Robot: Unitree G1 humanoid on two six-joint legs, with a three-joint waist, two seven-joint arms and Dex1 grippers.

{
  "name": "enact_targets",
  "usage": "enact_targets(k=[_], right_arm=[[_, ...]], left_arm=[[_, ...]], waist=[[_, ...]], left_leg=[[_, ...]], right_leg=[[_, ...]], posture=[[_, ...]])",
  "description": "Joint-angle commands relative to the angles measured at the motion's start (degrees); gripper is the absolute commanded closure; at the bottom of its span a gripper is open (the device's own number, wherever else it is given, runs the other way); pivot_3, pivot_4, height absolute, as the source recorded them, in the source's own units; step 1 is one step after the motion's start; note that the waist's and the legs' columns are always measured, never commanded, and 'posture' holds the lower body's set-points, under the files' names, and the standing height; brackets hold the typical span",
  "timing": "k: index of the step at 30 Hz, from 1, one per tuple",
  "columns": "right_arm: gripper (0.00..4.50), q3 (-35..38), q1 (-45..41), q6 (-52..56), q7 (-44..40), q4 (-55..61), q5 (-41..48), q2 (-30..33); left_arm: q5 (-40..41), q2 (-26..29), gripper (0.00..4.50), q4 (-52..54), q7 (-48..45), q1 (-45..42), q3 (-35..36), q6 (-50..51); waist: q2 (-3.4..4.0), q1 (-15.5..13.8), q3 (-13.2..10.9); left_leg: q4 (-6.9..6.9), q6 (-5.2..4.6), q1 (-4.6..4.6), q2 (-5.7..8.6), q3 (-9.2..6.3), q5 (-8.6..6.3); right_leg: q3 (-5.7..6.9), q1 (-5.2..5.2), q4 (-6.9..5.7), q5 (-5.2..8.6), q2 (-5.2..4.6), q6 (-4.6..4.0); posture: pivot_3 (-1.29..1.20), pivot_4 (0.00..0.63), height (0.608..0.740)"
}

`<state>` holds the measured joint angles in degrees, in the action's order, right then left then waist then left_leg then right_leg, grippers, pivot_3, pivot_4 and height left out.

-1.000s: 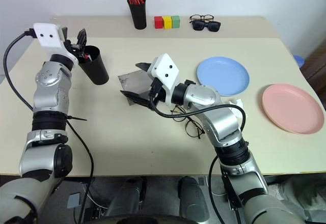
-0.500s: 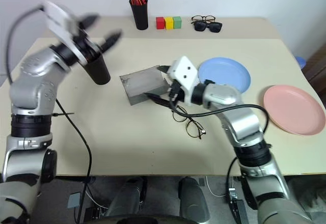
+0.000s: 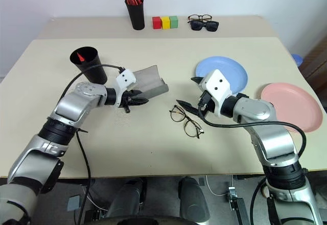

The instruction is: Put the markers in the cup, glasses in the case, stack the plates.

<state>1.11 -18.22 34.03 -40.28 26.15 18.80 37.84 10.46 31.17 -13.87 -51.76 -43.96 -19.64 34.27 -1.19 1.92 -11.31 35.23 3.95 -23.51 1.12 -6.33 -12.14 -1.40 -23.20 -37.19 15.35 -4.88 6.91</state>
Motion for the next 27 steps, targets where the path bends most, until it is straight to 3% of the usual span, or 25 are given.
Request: enact_targets(k=[1,5,8,9,11,18,27], right_arm=[[0.00,2.5,0.9,1.4,1.4,3.9,1.0,0.7],[0.00,3.9,2.7,6.9,1.7,6.2,4.4,0.9],[0.00,2.9,5.5,12.8,1.2,8.9,6.4,3.1],[0.00,2.2,6.1,13.9,1.6,9.4,6.3,3.6],[0.00,0.5,6.7,15.9,2.4,9.9,5.6,4.3],[0.00,-2.8,5.0,20.8,5.2,9.8,4.9,3.6],[0.00,-6.4,5.2,18.0,3.0,7.9,1.4,9.2]], left_arm=[[-4.0,0.0,4.39,-1.7,-1.4,-2.4,-1.1,-6.4],[-3.6,2.3,4.39,0.8,-12.5,0.0,-1.7,-23.1],[-1.7,3.8,4.39,1.9,-19.7,0.0,-1.4,-22.3],[-2.1,4.1,4.16,1.3,-20.9,-0.3,-1.5,-21.9],[-3.2,4.6,3.61,-0.2,-22.7,-0.9,-1.8,-22.2],[-7.2,2.2,0.16,-5.1,-18.0,-1.8,0.6,-28.4],[-3.5,5.2,0.16,2.4,-16.3,3.6,7.7,-26.0]], waist=[[0.00,0.0,0.0],[0.00,0.0,0.0],[0.00,-0.2,0.0],[0.01,-0.2,0.0],[0.01,-0.2,0.0],[0.01,-0.6,0.0],[0.01,-0.8,0.0]], left_leg=[[0.00,0.00,0.00,0.00,0.00,0.00],[-0.01,0.00,-0.01,0.00,0.01,0.00],[-0.06,0.00,-0.01,0.00,0.01,0.00],[-0.06,0.00,-0.02,0.00,0.00,0.00],[-0.01,-0.02,-0.01,0.00,0.03,-0.01],[0.02,-0.05,-0.02,0.01,0.03,-0.03],[0.02,-0.08,-0.02,0.01,0.03,-0.05]], right_leg=[[0.00,0.00,0.00,0.00,0.00,0.00],[0.00,0.00,0.02,0.00,-0.02,0.00],[0.00,-0.01,0.05,0.01,-0.05,-0.02],[0.01,-0.01,0.05,0.01,-0.04,-0.02],[0.00,0.01,0.04,0.01,-0.04,-0.02],[-0.01,0.02,0.05,0.00,-0.05,0.00],[0.00,0.01,0.05,0.01,-0.05,0.00]], posture=[[0.00,0.150,0.740],[0.00,0.150,0.740],[0.00,0.150,0.740],[0.00,0.150,0.740],[0.00,0.150,0.740],[0.00,0.150,0.740],[0.00,0.150,0.740]])
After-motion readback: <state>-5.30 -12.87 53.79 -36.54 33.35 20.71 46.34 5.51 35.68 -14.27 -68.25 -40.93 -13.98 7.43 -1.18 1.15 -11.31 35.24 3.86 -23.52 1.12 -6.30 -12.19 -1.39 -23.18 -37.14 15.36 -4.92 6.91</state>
